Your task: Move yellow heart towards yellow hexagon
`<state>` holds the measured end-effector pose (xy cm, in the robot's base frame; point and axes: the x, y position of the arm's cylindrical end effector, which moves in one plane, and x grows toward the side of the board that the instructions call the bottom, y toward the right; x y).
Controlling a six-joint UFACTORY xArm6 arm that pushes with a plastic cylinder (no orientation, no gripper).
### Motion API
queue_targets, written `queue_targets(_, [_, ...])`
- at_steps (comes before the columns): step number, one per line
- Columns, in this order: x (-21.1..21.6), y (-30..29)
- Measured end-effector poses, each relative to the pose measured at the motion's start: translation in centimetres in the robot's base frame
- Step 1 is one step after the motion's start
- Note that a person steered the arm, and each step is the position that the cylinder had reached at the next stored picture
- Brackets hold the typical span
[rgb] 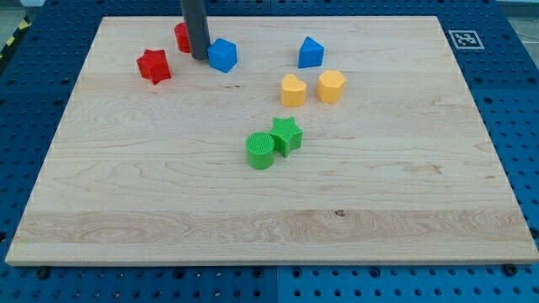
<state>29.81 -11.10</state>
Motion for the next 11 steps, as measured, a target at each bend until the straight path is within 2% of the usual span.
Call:
queue_targets(1, [0.5, 5.0])
queue_targets(2, [-1.7, 10.4])
queue_targets(3, [-1.8, 10.1])
queue_targets(4, [-0.3, 7.1])
queue_targets(5, [1.6, 7.1])
queue_targets(6, [1.5, 10.1])
queue_targets(8, [1.3, 10.5])
queue_targets(9, [2.9, 7.4])
queue_targets(10, [7.0, 6.5])
queue_targets(11, [9.6, 8.2])
